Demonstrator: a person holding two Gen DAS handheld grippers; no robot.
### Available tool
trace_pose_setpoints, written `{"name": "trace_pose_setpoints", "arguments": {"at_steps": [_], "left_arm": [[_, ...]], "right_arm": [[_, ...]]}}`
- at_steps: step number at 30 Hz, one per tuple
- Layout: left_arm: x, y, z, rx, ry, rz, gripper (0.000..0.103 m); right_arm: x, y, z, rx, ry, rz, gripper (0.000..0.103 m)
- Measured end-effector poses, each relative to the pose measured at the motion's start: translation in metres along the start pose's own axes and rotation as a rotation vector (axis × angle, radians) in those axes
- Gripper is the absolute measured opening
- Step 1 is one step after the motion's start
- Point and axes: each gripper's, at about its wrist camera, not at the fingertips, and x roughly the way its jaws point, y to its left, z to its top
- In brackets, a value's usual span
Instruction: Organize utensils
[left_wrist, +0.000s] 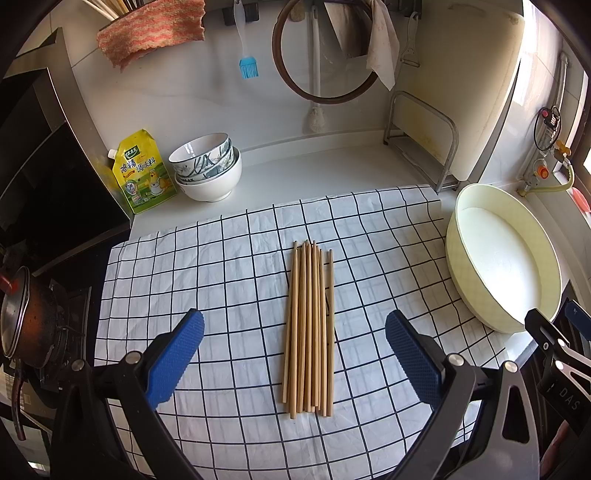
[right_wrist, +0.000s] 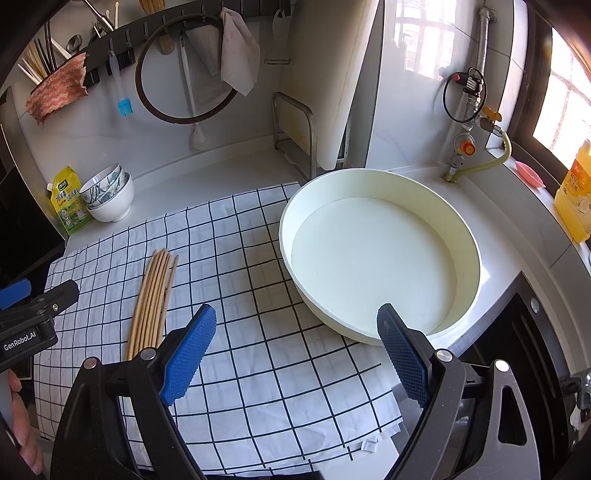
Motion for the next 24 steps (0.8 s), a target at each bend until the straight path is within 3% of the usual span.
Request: {"name": "trace_pose_setpoints", "arguments": {"at_steps": [24], "left_arm": [[0.0, 0.001, -0.001, -0.001, -0.003, 0.002, 0.097]], "right_arm": [[-0.011, 0.003, -0.002, -0.006, -0.014, -0.002, 0.085]]}}
